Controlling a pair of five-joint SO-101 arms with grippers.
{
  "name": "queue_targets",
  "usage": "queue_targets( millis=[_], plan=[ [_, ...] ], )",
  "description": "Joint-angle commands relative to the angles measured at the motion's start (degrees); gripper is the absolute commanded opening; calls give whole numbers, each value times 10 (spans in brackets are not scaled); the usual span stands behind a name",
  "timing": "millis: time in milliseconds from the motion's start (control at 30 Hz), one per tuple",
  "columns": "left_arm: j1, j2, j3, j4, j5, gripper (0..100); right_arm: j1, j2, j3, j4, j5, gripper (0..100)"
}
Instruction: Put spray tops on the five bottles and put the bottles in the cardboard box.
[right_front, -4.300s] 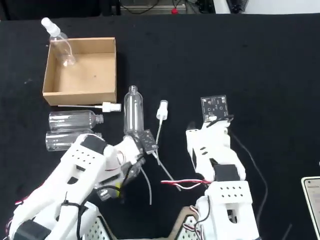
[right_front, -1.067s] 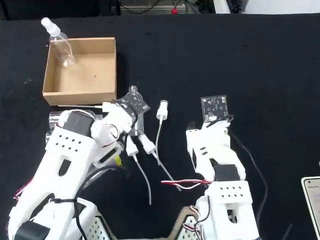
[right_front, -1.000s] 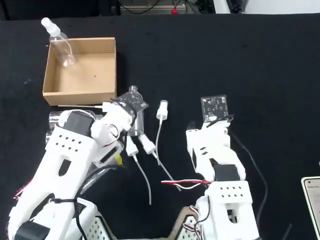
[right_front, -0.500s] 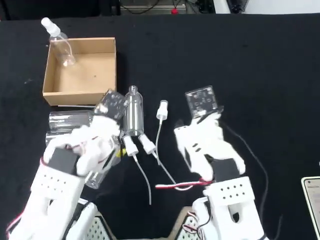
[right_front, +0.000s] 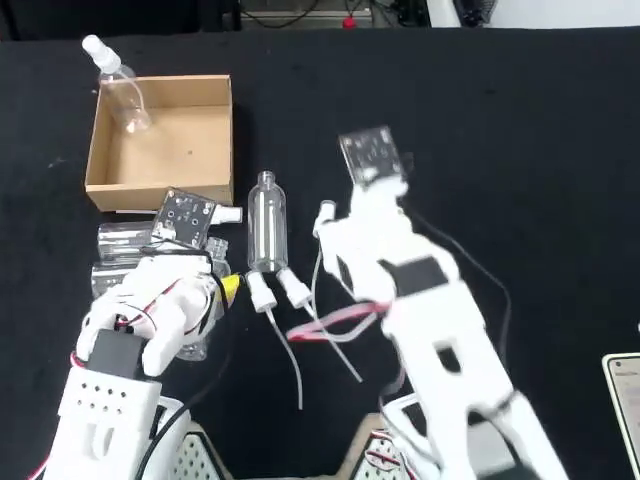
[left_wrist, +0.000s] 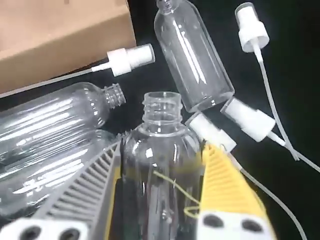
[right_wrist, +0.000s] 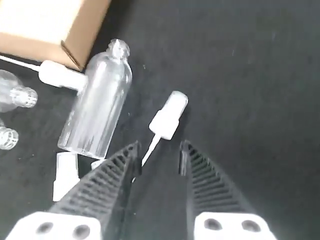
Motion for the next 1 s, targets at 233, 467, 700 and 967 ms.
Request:
queue_targets(
  millis=[233,467,700,967],
  plan=[
    [0,-6,22,-45,10,102,-8,281,-182,21,-94,251],
    [0,-6,28,-46,40,102,-11,378,-240,27,-98,250],
    [16,-6,39,-58,38,102,-18,448,-293,10,-161,250],
    [28,-6,40,-56,37,102,-18,491,-345,9,-260,250]
  ],
)
